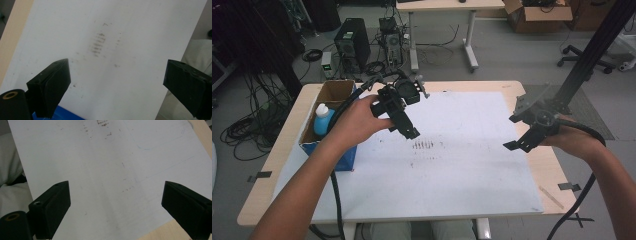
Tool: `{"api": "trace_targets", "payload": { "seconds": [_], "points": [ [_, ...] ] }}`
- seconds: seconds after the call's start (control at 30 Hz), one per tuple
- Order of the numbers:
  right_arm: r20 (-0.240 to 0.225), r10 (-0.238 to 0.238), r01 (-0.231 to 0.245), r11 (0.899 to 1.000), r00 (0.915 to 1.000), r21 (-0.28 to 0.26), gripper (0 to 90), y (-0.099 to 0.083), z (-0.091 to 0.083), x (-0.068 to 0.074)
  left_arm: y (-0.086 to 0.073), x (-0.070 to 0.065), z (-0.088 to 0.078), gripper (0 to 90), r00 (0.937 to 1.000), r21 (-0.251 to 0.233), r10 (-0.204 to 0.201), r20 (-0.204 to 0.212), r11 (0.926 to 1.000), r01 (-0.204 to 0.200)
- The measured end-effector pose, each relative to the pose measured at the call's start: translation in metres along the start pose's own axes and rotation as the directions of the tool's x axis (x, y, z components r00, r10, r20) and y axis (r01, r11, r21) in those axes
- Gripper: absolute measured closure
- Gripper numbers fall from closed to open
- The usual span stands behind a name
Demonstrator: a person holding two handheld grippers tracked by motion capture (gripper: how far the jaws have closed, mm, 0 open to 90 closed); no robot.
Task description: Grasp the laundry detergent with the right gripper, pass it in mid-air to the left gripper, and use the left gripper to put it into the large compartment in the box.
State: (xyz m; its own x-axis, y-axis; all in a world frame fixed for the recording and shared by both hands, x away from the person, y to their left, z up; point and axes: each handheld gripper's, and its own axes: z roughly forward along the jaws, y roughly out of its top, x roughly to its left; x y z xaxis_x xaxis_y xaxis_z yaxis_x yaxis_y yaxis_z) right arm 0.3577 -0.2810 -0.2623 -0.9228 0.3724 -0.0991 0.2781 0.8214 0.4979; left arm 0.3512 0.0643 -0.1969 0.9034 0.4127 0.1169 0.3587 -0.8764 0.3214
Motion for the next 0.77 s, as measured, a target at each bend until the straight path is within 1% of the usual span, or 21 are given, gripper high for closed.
{"api": "trace_targets", "payload": {
  "seconds": [0.1,0.17,0.23,0.27,0.53,0.77],
  "points": [
    [0.001,0.001,-0.001,1.0,1.0,0.002,8.2,-0.0011,-0.0001,0.0001,0.0013,-0.0005,0.0007,7.7,1.0,-0.001,-0.001,0.001,1.0,0.001],
    [0.001,0.001,-0.001,1.0,1.0,0.001,8.2,-0.0019,0.0001,0.0001,0.0022,-0.0004,0.0007,7.7,1.0,0.0,0.005,0.0,1.0,-0.005],
    [0.0,0.0,0.0,1.0,1.0,0.003,8.1,-0.0025,0.0,0.0004,0.0026,-0.0007,0.0009,7.7,1.0,0.0,0.0,0.003,1.0,0.0],
    [0.0,0.001,-0.001,1.0,1.0,0.002,8.2,-0.0027,0.0001,0.0005,0.0028,-0.0004,0.0009,7.7,1.0,0.0,0.005,0.001,1.0,-0.005],
    [0.001,-0.001,0.001,1.0,1.0,0.0,8.1,-0.0032,-0.0007,0.0014,0.003,-0.0008,0.0008,7.7,1.0,-0.006,-0.001,0.002,1.0,0.001],
    [0.0,0.001,-0.001,1.0,1.0,0.001,8.1,-0.0042,0.0002,0.0014,0.0026,0.0022,0.0015,7.7,1.0,-0.002,-0.002,0.005,1.0,0.002]
  ]
}}
